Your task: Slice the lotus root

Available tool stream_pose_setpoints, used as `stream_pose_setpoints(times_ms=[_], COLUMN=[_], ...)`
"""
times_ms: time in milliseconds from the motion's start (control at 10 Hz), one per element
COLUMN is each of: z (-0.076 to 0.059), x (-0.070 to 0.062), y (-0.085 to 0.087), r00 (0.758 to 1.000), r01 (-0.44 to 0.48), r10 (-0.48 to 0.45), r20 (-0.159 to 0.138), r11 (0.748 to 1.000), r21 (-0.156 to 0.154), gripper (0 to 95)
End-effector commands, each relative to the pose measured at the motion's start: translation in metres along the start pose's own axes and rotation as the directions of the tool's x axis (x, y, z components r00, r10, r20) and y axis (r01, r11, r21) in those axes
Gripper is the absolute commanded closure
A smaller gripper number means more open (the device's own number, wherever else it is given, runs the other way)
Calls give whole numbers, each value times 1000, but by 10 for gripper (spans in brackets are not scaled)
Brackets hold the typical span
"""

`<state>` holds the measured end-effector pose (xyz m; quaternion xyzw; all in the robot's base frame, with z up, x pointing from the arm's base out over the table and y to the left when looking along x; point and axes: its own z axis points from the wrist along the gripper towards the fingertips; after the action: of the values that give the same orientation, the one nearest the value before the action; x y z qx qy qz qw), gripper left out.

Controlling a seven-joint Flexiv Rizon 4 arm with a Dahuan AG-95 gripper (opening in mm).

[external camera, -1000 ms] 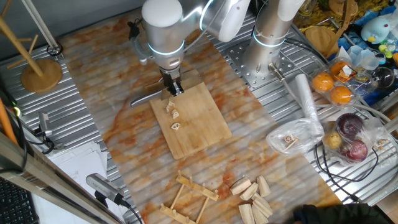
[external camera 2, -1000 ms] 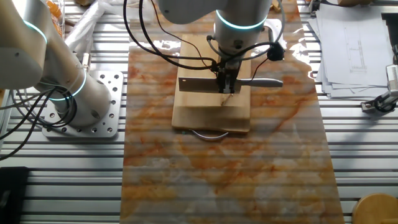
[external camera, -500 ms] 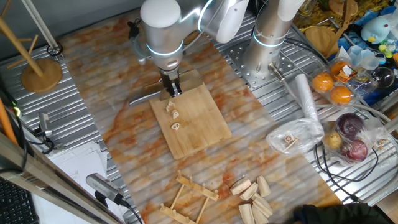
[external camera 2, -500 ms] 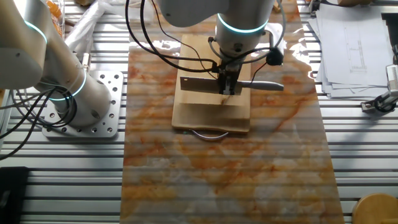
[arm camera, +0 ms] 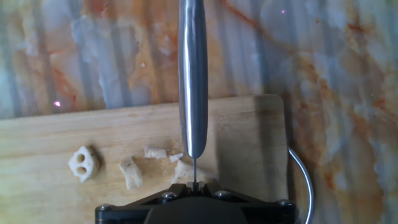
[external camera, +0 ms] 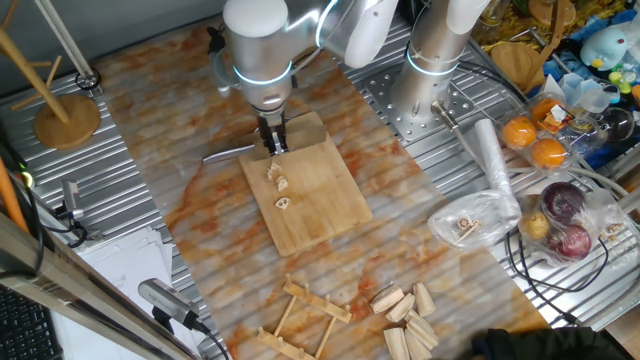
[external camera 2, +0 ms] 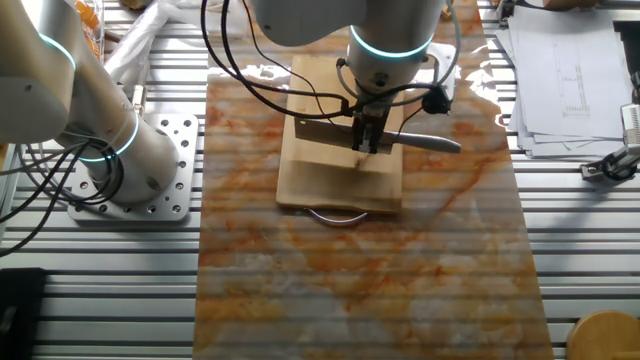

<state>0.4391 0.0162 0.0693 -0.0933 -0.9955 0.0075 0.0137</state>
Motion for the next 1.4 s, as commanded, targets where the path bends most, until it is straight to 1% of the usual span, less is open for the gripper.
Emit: stream_pose_setpoints(times_ms=[100, 500, 900, 1100, 1200, 1300, 1400], z=[3, 5, 18, 14, 21, 33, 41], x=[-1, -2, -4, -1, 1, 2, 2], y=[1, 4, 3, 2, 1, 0, 0], r00=[1000, 1000, 1000, 1000, 1000, 999, 999], r01=[-3, -9, -10, -3, 5, 9, 11], r10=[3, 9, 10, 4, -4, -9, -11], r20=[2, 4, 17, 11, 25, 44, 52], r11=[1000, 1000, 1000, 1000, 1000, 1000, 1000], r21=[-2, -4, -10, -18, -13, -7, -2], gripper=[950, 950, 950, 950, 950, 950, 950])
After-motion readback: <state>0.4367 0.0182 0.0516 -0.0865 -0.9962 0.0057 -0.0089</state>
